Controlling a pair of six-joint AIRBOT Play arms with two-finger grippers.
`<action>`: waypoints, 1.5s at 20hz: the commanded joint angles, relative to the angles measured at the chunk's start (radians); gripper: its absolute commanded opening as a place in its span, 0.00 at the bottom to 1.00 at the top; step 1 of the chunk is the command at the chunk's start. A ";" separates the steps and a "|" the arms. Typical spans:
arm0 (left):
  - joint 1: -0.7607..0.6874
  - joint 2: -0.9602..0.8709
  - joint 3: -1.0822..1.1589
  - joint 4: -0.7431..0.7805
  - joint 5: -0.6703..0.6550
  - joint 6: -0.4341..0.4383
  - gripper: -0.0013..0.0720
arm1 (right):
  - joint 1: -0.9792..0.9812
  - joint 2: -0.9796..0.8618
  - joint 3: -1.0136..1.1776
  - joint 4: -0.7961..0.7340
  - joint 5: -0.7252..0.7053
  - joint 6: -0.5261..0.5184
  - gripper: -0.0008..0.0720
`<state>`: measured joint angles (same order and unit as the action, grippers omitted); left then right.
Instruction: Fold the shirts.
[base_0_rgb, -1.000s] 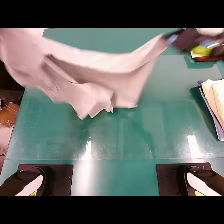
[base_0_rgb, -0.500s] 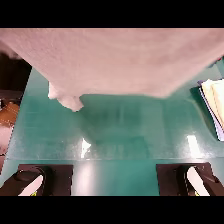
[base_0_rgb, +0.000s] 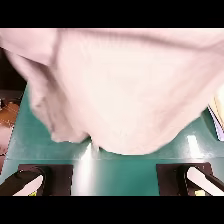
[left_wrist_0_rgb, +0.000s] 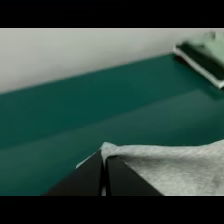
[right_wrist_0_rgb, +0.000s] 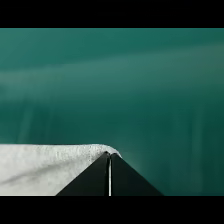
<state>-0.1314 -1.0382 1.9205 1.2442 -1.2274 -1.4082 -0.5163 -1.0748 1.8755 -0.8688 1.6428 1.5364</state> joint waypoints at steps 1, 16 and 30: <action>0.000 -0.195 -0.109 0.009 -0.085 0.003 0.05 | 0.146 -0.136 -0.165 -0.160 0.035 0.002 0.02; 0.002 -0.606 -0.045 0.175 -0.038 -0.027 0.87 | 0.267 -0.511 -0.173 -0.301 -0.285 -0.019 0.62; 0.209 -0.191 -0.793 -0.012 -0.035 -0.060 0.59 | 0.205 -0.161 -0.480 -0.300 -0.209 -0.125 0.32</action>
<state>0.0219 -1.3819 1.4006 1.3506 -1.3945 -1.4658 -0.3073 -1.3128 1.4952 -1.1690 1.4830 1.4200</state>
